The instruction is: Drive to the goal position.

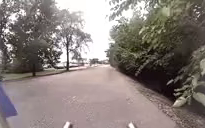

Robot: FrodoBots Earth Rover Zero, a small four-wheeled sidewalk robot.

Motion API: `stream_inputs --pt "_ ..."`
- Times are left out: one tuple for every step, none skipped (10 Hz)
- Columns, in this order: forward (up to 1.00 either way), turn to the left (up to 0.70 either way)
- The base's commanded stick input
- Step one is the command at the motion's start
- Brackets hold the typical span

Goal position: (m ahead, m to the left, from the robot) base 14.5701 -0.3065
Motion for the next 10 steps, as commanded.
stream_inputs --pt "-0.45 0.00" --pt "-0.45 0.00" --pt "-0.45 0.00" --pt "-0.45 0.00" --pt "-0.45 0.00" --pt "-0.45 0.00" --pt "-0.45 0.00" --pt "-0.45 0.00" --pt "-0.45 0.00" --pt "-0.45 0.00"
